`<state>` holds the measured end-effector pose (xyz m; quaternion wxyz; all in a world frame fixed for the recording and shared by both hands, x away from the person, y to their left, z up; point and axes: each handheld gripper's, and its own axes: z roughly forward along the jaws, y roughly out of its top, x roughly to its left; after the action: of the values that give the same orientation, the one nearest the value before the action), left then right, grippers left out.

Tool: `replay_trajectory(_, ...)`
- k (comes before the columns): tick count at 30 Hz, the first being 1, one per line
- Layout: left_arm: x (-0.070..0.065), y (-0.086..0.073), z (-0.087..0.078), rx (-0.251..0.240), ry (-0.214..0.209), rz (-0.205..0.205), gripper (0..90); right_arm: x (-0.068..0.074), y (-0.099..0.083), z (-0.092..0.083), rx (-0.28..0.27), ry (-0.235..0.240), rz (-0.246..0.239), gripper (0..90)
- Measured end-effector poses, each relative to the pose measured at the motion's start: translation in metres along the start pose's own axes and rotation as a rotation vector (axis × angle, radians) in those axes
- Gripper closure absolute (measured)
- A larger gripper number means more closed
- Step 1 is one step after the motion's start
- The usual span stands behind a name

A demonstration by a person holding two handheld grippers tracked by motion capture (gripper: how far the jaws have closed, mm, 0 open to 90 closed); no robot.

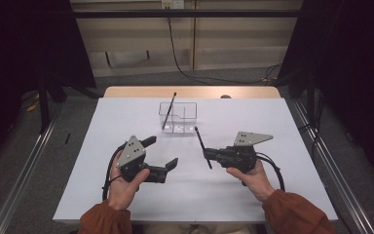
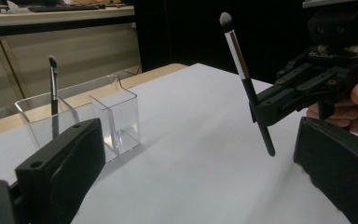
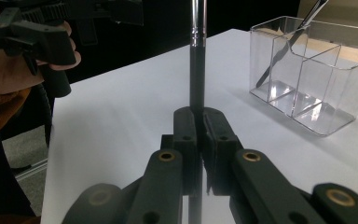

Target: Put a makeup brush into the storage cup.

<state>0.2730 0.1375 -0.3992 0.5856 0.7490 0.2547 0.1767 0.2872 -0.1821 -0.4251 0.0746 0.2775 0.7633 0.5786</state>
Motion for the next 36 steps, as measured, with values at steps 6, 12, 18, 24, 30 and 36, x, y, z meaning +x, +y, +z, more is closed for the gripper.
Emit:
replay_trajectory(6,-0.001,0.003,0.005,0.001,-0.011,0.002,2.0,0.0,0.0,0.001,0.0,0.002,0.002,84.4)
replay_trajectory(12,-0.006,0.008,0.014,0.0,-0.034,0.009,2.0,0.001,-0.002,0.002,0.007,0.009,0.001,84.4)
replay_trajectory(18,-0.01,0.013,0.026,0.001,-0.06,0.008,2.6,0.001,-0.002,0.003,0.005,0.011,0.003,84.4)
replay_trajectory(24,-0.012,0.018,0.04,-0.006,-0.081,-0.003,2.8,0.001,-0.002,0.003,0.005,0.012,0.002,84.4)
replay_trajectory(30,-0.012,0.021,0.053,0.002,-0.098,-0.002,3.3,0.0,-0.002,0.002,0.002,0.008,0.009,84.4)
replay_trajectory(36,-0.011,0.022,0.065,0.024,-0.117,-0.005,4.9,-0.001,-0.003,0.003,0.002,0.006,0.008,84.3)
